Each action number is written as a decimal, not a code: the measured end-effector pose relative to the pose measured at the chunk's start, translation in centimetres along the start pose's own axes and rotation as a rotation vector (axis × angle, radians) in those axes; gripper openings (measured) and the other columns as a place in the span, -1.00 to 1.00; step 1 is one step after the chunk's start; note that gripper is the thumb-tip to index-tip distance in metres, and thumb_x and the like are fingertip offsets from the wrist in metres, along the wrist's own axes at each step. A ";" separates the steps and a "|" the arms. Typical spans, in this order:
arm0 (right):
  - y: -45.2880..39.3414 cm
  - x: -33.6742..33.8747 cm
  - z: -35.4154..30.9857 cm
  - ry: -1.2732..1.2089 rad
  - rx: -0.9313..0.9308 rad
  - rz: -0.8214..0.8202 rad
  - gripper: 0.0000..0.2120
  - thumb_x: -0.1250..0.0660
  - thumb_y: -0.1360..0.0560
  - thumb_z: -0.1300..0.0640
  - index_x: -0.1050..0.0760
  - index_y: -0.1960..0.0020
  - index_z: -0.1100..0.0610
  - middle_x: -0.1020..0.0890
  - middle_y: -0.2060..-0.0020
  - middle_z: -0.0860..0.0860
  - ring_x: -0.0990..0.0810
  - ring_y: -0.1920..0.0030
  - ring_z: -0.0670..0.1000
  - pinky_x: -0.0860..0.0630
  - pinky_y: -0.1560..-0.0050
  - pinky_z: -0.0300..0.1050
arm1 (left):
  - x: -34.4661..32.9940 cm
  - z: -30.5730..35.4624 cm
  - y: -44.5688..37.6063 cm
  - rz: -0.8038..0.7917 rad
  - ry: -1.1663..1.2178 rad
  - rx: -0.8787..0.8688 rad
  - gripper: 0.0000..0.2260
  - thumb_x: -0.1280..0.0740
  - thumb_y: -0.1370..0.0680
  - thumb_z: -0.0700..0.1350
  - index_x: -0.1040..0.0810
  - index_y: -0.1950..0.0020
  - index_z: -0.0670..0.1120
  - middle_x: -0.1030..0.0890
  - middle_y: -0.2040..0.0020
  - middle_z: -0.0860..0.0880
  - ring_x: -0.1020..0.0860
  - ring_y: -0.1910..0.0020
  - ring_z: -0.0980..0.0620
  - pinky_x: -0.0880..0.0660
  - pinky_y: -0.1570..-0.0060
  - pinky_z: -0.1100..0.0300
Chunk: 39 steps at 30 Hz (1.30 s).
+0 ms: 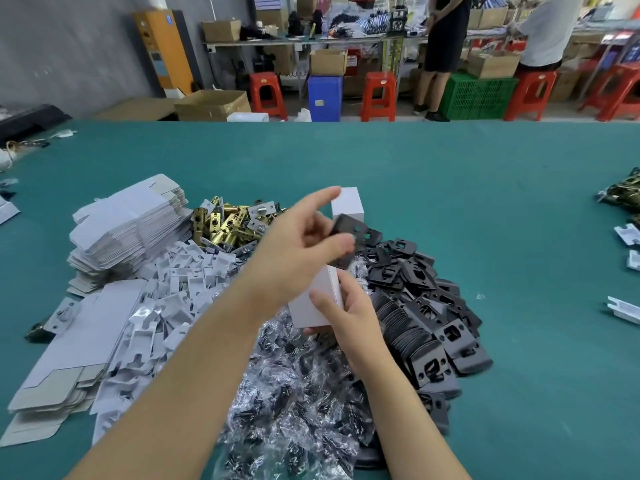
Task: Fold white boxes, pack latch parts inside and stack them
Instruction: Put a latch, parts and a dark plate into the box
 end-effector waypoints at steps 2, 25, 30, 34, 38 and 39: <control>0.1 0.0 -0.2 0.033 0.002 0.025 -0.66 -0.45 -0.53 0.05 -0.54 -0.30 -0.02 -0.68 -0.09 0.06 -0.72 0.00 0.13 -0.67 0.23 0.02 | 2.4 -0.5 -0.2 0.090 0.056 0.051 -0.66 -0.39 -0.59 -0.30 -0.61 -0.31 0.01 -0.66 0.11 -0.07 -0.69 0.01 -0.10 -0.64 -0.08 0.07; 0.0 0.0 0.2 0.005 -0.032 0.033 -0.60 -0.47 -0.48 -0.01 -0.53 -0.31 -0.10 -0.66 -0.14 0.02 -0.72 -0.05 0.10 -0.67 0.23 -0.04 | 7.0 -2.9 -1.6 0.333 -0.175 0.032 -0.70 -0.40 -0.57 -0.33 -0.69 -0.10 0.07 -0.73 0.06 0.09 -0.70 0.09 0.20 -0.62 0.00 0.32; -0.1 0.1 0.2 0.014 -0.022 0.023 -0.59 -0.46 -0.50 0.00 -0.53 -0.33 -0.08 -0.67 -0.15 0.02 -0.71 -0.07 0.12 -0.69 0.21 0.04 | 7.2 -1.3 -1.7 0.304 -0.436 -0.076 -0.78 -0.40 -0.60 -0.18 -0.71 -0.10 0.14 -0.63 0.16 0.05 -0.55 0.27 0.13 -0.52 0.20 0.24; 0.0 0.1 0.2 0.014 -0.010 0.018 -0.62 -0.46 -0.51 0.00 -0.54 -0.31 -0.08 -0.67 -0.13 0.03 -0.72 -0.06 0.13 -0.69 0.22 0.05 | 7.4 -0.9 -2.0 0.377 -0.518 -0.028 -0.80 -0.33 -0.64 -0.21 -0.73 -0.07 0.01 -0.63 -0.02 -0.05 -0.66 0.11 -0.03 -0.61 0.00 0.04; 0.0 0.1 0.3 0.022 -0.015 0.021 -0.62 -0.46 -0.52 0.01 -0.53 -0.32 -0.09 -0.68 -0.12 -0.02 -0.72 -0.05 0.11 -0.68 0.23 0.02 | 7.5 -2.0 -2.0 0.406 -0.317 0.096 -0.74 -0.30 -0.65 -0.25 -0.72 0.04 0.05 -0.73 0.17 -0.01 -0.61 0.37 0.18 -0.59 0.24 0.22; 0.0 0.1 0.3 0.021 -0.014 0.019 -0.62 -0.46 -0.52 0.01 -0.53 -0.32 -0.09 -0.68 -0.11 -0.03 -0.72 -0.05 0.11 -0.68 0.23 0.02 | 7.5 -2.3 -2.0 0.412 -0.277 0.104 -0.72 -0.30 -0.65 -0.26 -0.71 0.06 0.05 -0.73 0.18 0.00 -0.60 0.39 0.19 -0.58 0.28 0.28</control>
Point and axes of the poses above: each hand's wrist, its own y-axis away from the middle knuckle, its own x-axis out of the back of the hand, z = x × y, the point moved 3 cm from there along -y, towards the middle knuckle
